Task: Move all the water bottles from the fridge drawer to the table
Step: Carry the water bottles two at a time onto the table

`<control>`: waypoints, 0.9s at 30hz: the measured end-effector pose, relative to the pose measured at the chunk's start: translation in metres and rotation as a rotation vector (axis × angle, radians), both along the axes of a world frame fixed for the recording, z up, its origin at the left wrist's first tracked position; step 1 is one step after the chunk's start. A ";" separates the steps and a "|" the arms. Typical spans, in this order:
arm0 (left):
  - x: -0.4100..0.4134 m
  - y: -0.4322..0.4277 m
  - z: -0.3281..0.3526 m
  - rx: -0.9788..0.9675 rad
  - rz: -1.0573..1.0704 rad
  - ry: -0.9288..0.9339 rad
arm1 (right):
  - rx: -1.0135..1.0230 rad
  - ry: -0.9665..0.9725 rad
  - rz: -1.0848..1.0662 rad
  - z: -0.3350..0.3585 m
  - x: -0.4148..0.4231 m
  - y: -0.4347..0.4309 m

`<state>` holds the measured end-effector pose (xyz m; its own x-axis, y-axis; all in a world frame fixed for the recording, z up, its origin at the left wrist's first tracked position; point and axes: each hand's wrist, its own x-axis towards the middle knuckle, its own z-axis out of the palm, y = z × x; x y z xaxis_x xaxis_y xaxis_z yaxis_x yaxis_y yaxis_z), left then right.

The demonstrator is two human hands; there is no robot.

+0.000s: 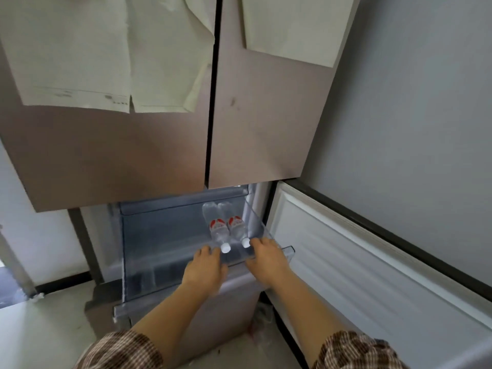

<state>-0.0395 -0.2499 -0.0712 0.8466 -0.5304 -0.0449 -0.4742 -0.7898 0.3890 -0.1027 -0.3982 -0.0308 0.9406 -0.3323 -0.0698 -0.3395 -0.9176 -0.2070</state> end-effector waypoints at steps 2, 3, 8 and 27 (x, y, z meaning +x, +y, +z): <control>0.023 -0.014 -0.007 -0.021 0.013 0.062 | 0.013 0.032 0.017 -0.012 0.028 -0.016; 0.034 -0.022 -0.011 -0.028 0.025 0.097 | 0.016 0.053 0.038 -0.018 0.042 -0.024; 0.078 -0.056 -0.033 0.010 0.105 0.224 | 0.054 0.219 0.123 -0.052 0.108 -0.061; 0.122 -0.110 -0.096 0.067 0.183 0.353 | 0.145 0.473 0.179 -0.136 0.173 -0.101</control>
